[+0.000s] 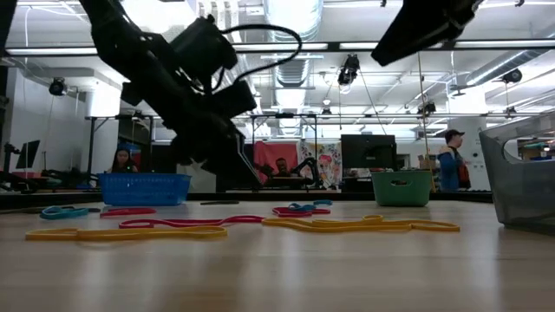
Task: Sort rubber bands into baskets
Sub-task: Put the top right orange rubber band into the right blue bin
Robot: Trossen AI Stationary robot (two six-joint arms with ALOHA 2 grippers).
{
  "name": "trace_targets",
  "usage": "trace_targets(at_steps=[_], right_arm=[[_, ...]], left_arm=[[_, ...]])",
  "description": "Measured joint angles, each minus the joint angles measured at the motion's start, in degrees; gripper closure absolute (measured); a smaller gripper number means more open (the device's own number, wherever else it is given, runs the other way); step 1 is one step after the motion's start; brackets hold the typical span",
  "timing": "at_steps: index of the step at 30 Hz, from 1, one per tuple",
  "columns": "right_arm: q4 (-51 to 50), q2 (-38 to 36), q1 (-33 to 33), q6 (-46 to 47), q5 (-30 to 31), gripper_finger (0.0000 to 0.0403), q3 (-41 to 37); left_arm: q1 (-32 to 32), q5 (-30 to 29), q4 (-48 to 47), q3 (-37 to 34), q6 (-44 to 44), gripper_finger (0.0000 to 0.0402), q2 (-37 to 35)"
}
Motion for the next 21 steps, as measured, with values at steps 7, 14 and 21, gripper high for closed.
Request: trace_targets(at_steps=[7,14,21], right_arm=[[3.83,-0.04,-0.13,0.63,0.02,0.0220,-1.60],[3.95,-0.09,-0.13,0.65,0.02,0.0218,-1.37],[3.94,-0.09,-0.13,2.10,0.02,0.0218,-1.38]], left_arm=[[0.56,-0.11,0.22,2.48,-1.74,0.0364,3.29],[1.65,-0.26,0.27,4.65,-5.08,0.0352,4.92],[1.73,-0.28,0.30,4.78,-7.46,0.0299,6.23]])
